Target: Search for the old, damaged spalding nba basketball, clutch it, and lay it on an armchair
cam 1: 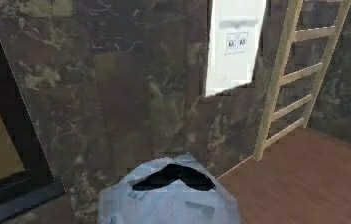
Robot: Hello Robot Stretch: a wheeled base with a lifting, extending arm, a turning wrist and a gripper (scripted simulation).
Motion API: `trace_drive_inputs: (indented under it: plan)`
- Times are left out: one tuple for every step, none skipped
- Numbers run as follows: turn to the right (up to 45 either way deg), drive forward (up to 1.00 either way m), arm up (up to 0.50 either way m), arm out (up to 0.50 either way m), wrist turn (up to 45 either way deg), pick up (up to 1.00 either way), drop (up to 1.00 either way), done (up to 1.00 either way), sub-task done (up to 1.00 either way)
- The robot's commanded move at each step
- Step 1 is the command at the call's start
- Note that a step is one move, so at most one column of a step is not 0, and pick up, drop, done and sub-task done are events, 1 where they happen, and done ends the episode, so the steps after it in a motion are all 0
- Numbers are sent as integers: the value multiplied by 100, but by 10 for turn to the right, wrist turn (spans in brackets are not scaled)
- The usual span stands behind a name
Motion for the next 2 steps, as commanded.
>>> trace_drive_inputs:
  plan:
    - [210, 0, 0, 0, 0, 0, 0, 0, 0]
    - [0, 85, 0, 0, 0, 0, 0, 0, 0]
